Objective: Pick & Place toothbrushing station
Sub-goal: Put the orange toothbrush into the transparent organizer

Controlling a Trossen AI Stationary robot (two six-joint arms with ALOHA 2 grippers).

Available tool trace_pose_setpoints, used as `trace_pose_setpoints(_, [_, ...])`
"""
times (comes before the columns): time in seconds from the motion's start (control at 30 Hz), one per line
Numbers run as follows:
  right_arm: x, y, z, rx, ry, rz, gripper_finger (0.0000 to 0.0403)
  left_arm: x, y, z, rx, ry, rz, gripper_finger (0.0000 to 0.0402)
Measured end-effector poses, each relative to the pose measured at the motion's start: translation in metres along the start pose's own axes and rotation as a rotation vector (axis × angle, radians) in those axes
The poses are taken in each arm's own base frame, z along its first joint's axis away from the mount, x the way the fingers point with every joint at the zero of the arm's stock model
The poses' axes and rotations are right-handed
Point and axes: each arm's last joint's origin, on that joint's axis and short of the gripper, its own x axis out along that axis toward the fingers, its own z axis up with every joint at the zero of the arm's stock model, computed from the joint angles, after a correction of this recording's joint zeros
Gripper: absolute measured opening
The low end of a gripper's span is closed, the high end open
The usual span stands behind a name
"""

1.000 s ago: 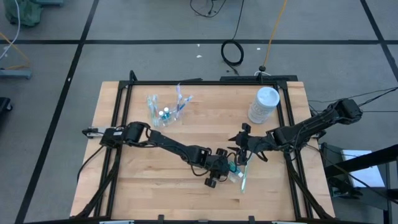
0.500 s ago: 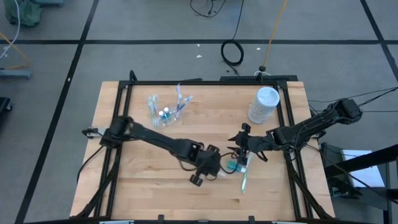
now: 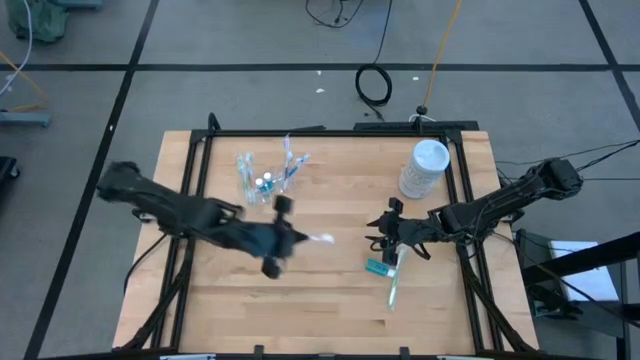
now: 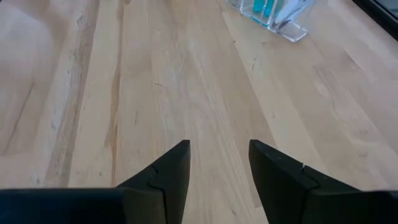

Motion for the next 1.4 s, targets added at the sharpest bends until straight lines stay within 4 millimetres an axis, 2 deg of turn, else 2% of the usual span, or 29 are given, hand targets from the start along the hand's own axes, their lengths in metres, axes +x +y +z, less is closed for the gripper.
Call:
trace_pose_setpoints(0.13, [0.000,0.000,0.000,0.003,-0.002,0.000,0.0155,-0.014,0.000,-0.049,-0.145,-0.090,0.172,0.0005])
trace_pose_setpoints(0.4, [0.000,0.000,0.002,0.010,-0.018,0.004,0.0155,-0.009,-0.010,-0.143,-0.474,-0.334,0.696,0.0003])
trace_pose_setpoints(0.57, [0.000,0.001,0.004,0.018,-0.040,0.011,0.0155,-0.004,-0.016,-0.188,-0.544,-0.417,0.823,0.0005])
trace_pose_setpoints(0.67, [0.000,0.002,0.006,0.011,-0.057,0.015,0.0155,-0.003,-0.015,-0.209,-0.563,-0.400,0.885,0.0002])
trace_pose_setpoints(0.87, [0.000,0.001,0.006,0.008,-0.056,0.015,0.0155,0.005,-0.010,-0.241,-0.556,-0.307,0.960,0.0002])
trace_pose_setpoints(1.03, [0.000,0.001,0.006,0.013,-0.056,0.015,0.0155,0.014,-0.006,-0.258,-0.607,-0.306,0.914,0.0004])
trace_pose_setpoints(1.2, [0.000,0.001,0.006,0.014,-0.056,0.015,0.0155,0.024,-0.011,-0.268,-0.666,-0.225,0.930,0.0005])
trace_pose_setpoints(1.4, [0.000,0.001,0.006,0.012,-0.056,0.015,0.0155,0.025,-0.024,-0.267,-0.633,-0.164,0.974,0.0004])
